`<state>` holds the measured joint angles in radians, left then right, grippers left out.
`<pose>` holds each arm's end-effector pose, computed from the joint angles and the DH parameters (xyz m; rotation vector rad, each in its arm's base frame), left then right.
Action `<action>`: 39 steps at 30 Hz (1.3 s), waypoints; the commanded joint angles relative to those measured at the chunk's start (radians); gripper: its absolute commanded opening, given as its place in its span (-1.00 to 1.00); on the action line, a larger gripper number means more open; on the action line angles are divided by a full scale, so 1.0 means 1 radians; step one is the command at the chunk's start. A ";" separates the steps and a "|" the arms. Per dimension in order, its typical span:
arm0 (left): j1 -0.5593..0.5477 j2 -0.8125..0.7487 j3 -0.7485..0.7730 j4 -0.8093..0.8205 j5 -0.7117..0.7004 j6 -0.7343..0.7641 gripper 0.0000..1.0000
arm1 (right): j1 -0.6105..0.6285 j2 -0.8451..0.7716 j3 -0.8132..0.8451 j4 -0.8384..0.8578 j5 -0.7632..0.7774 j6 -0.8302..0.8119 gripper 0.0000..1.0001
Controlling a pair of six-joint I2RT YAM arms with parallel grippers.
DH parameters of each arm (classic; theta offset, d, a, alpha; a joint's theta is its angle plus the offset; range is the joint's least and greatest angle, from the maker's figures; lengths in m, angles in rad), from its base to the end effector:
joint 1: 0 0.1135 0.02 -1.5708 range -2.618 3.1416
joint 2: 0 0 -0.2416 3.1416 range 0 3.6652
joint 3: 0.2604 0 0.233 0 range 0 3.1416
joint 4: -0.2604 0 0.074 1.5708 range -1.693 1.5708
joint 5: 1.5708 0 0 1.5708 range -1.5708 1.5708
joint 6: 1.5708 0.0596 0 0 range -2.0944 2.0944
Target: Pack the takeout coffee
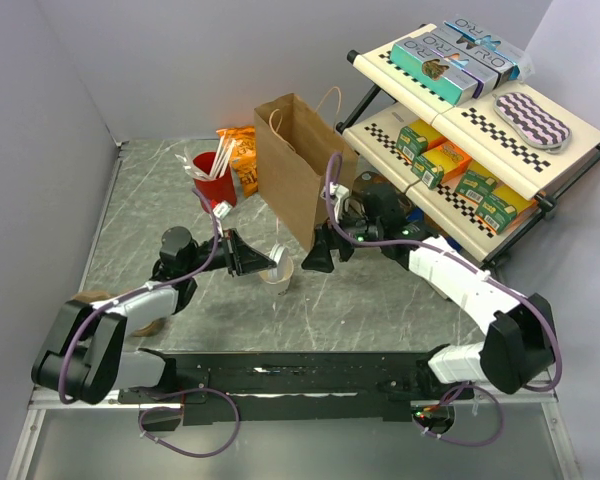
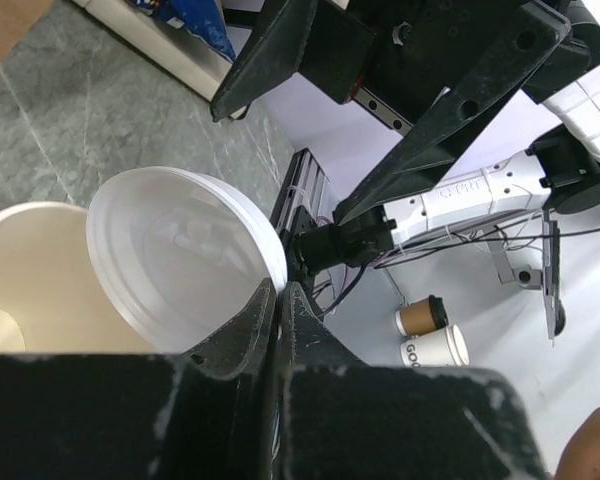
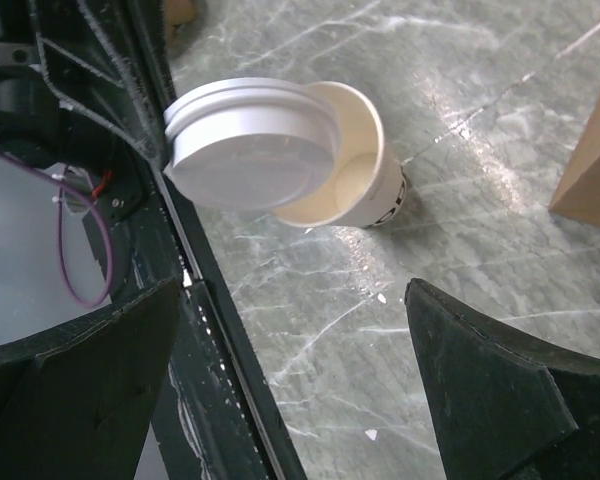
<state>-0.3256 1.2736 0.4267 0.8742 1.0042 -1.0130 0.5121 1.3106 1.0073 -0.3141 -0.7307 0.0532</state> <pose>0.2201 -0.1274 0.2184 0.3177 1.8507 -1.7469 0.2308 0.1754 0.2684 -0.9143 2.0230 1.1137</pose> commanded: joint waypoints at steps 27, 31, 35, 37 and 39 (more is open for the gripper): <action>0.074 -0.002 0.038 -0.161 -0.007 0.126 -0.33 | 0.025 0.101 0.030 0.095 0.013 0.070 1.00; 0.076 -0.029 0.111 -0.330 0.014 0.272 -0.23 | 0.042 0.078 0.033 0.101 0.010 0.018 1.00; 0.069 -0.078 0.202 -0.637 0.024 0.578 -0.12 | 0.043 0.038 0.027 0.078 0.065 -0.016 1.00; 0.031 -0.126 0.253 -0.780 -0.034 0.823 -0.07 | 0.039 0.003 0.034 0.047 0.091 -0.045 0.99; -0.065 -0.154 0.288 -0.966 -0.129 1.044 -0.02 | 0.034 -0.030 0.033 0.006 0.111 -0.088 0.99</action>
<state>-0.2745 1.2041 0.6258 0.2684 0.9794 -0.4690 0.5484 1.3781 1.0077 -0.2691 -0.6682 0.0502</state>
